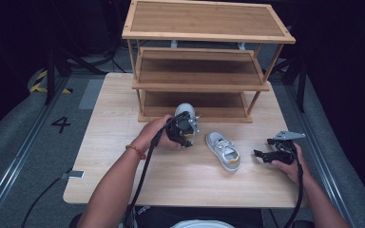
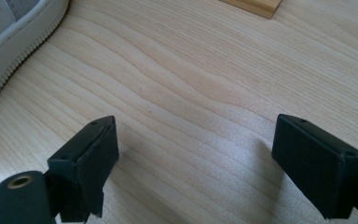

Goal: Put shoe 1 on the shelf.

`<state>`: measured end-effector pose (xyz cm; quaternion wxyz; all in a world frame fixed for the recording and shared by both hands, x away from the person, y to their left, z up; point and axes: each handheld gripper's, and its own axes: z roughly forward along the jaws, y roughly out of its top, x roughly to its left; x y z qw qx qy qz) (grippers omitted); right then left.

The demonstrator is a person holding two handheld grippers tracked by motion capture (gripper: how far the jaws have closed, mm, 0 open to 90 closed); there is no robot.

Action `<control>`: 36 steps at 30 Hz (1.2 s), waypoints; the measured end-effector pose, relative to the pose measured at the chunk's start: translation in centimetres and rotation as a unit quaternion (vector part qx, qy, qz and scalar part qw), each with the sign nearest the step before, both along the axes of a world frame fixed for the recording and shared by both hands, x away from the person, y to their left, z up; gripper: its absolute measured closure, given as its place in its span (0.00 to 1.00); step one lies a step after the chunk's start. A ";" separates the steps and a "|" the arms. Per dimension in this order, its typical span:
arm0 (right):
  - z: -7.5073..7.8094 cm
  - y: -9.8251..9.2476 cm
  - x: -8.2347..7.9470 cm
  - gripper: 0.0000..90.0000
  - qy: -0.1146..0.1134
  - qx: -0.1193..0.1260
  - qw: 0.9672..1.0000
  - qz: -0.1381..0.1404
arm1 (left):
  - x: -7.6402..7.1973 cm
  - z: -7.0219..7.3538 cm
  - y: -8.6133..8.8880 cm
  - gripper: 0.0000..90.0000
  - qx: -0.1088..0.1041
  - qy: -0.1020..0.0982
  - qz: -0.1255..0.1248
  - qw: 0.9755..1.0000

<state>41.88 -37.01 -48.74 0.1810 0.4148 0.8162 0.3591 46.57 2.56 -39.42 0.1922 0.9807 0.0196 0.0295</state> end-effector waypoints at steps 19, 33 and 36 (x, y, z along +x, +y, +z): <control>0.0 0.0 0.0 0.17 0.000 0.000 1.000 0.002 | 8.1 -2.6 -1.6 0.72 -0.002 0.000 0.055 0.998; 0.0 0.1 0.0 0.17 0.000 0.000 1.000 0.004 | 5.1 -1.2 1.0 0.45 -0.114 -0.114 0.177 0.971; 0.0 0.1 0.0 0.17 0.000 0.000 1.000 0.004 | 3.5 -1.0 1.7 0.36 -0.136 -0.128 0.218 0.958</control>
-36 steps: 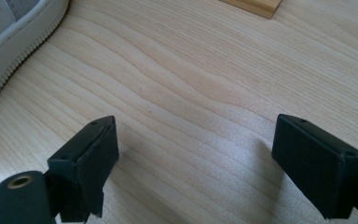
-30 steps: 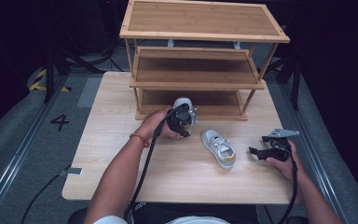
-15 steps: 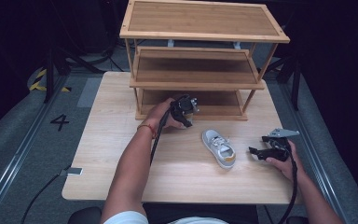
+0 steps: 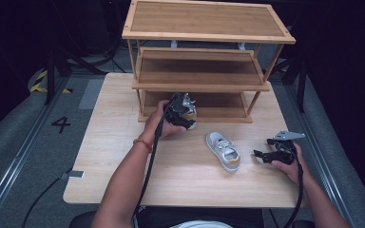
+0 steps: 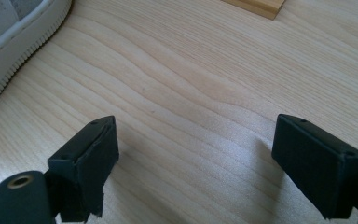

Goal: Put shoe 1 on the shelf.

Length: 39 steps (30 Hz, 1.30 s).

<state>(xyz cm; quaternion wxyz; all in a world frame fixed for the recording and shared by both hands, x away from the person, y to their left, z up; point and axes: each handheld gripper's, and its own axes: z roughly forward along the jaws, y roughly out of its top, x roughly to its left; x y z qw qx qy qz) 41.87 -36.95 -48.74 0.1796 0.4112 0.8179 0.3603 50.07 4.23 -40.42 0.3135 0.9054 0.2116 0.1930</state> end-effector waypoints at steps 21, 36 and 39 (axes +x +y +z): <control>0.0 0.0 0.0 0.17 -0.001 0.000 1.000 0.001 | 2.5 -5.4 0.8 0.10 -0.115 0.080 0.110 0.984; 0.0 0.0 0.0 0.17 -0.001 -0.001 1.000 0.002 | 6.6 -4.5 0.5 0.34 -0.050 0.037 0.064 0.996; 0.0 0.0 0.0 0.17 -0.001 0.000 1.000 0.002 | 6.2 -4.9 0.3 0.34 -0.101 0.091 0.111 0.985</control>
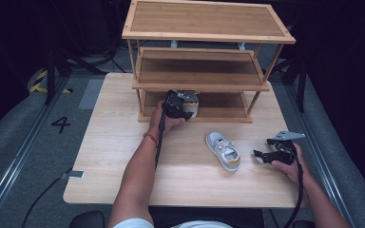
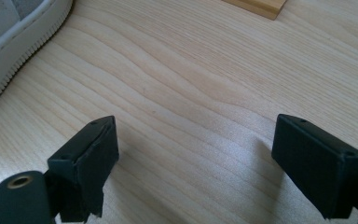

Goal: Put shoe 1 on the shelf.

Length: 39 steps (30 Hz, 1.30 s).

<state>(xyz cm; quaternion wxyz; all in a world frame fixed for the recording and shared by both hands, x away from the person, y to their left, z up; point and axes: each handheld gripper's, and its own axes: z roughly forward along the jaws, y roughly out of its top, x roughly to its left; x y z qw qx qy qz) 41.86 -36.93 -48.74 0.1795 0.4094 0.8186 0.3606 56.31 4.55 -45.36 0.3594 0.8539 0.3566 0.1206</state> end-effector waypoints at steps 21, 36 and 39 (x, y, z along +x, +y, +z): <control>0.0 0.0 0.0 0.17 -0.001 0.000 1.000 0.004 | -2.3 1.2 2.0 0.39 0.056 -0.051 -0.068 0.995; 0.0 0.0 0.0 0.17 -0.001 0.000 1.000 0.004 | -9.7 3.7 5.0 0.33 0.099 -0.071 -0.117 0.986; 0.0 0.0 0.0 0.17 -0.001 0.000 1.000 0.004 | -11.5 3.7 6.4 0.32 0.107 -0.067 -0.117 0.985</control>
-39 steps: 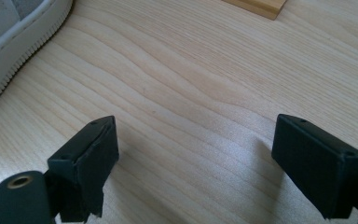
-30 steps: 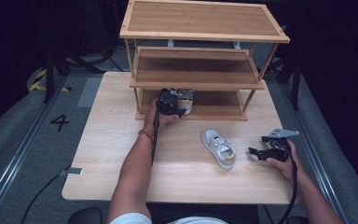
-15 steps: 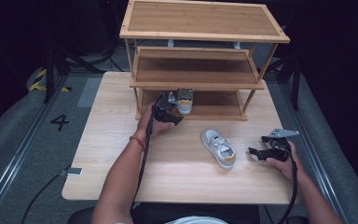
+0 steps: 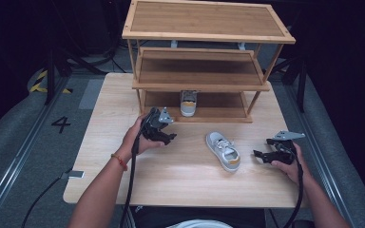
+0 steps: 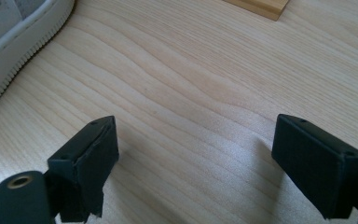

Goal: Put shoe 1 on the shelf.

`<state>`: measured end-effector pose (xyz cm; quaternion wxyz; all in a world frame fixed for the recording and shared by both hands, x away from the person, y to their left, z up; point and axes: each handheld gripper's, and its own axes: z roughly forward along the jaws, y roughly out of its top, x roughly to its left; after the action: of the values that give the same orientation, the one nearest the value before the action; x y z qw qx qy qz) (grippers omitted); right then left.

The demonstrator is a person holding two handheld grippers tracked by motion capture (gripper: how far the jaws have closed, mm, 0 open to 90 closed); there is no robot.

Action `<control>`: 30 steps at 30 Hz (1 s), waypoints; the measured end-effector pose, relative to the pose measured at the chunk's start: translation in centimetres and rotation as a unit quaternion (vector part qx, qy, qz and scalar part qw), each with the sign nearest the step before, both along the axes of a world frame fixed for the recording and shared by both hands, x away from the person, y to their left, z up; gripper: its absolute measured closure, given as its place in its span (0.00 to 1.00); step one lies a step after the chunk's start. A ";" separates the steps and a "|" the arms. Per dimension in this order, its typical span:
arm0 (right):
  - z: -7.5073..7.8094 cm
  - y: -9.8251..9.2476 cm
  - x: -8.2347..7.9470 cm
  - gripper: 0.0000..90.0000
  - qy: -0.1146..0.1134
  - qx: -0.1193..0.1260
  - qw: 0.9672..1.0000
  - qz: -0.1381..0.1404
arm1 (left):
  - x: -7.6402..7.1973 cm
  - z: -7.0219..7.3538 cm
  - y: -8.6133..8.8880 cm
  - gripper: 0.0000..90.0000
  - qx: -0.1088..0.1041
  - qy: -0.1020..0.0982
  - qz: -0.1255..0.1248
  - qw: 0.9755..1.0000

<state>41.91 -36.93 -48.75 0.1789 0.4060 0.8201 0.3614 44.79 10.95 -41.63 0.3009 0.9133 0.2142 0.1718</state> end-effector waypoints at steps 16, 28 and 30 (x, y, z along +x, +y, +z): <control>0.0 0.0 0.0 0.17 0.000 0.000 1.000 -0.002 | -5.7 -3.4 5.5 0.27 0.031 0.028 0.028 0.999; 0.0 0.0 -0.1 0.17 0.001 0.000 1.000 -0.002 | -8.0 -4.7 8.5 0.23 -0.022 0.054 0.046 0.997; 0.0 0.0 0.0 0.17 0.000 0.000 1.000 -0.001 | -8.2 -5.0 8.9 0.22 -0.031 0.064 0.051 0.996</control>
<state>41.87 -36.92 -48.74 0.1790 0.4066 0.8200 0.3609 36.61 19.82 -46.60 0.3058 0.9003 0.2851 0.1210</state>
